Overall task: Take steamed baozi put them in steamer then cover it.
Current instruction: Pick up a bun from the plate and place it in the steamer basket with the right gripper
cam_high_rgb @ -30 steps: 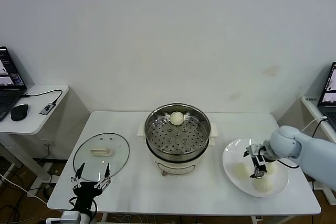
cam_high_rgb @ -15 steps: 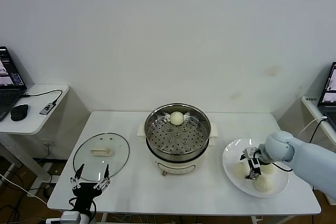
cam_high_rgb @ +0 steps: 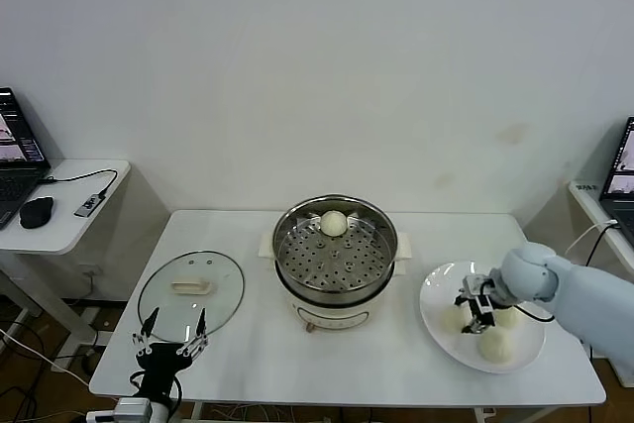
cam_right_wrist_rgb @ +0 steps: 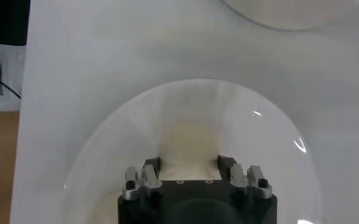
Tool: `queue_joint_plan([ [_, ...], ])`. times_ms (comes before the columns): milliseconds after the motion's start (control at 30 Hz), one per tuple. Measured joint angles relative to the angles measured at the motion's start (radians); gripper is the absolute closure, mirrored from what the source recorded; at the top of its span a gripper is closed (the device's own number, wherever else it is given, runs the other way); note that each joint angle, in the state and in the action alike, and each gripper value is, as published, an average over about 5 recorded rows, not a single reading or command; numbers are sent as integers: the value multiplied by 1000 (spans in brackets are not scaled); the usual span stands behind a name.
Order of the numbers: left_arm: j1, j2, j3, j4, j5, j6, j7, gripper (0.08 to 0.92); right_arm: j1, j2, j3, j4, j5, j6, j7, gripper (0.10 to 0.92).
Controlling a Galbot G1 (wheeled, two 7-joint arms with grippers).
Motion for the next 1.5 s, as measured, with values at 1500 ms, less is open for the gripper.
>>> queue_joint_plan([
  [1500,-27,17,-13,16,-24,2,8,177,521,699,-384,-225,517,-310,179,414],
])
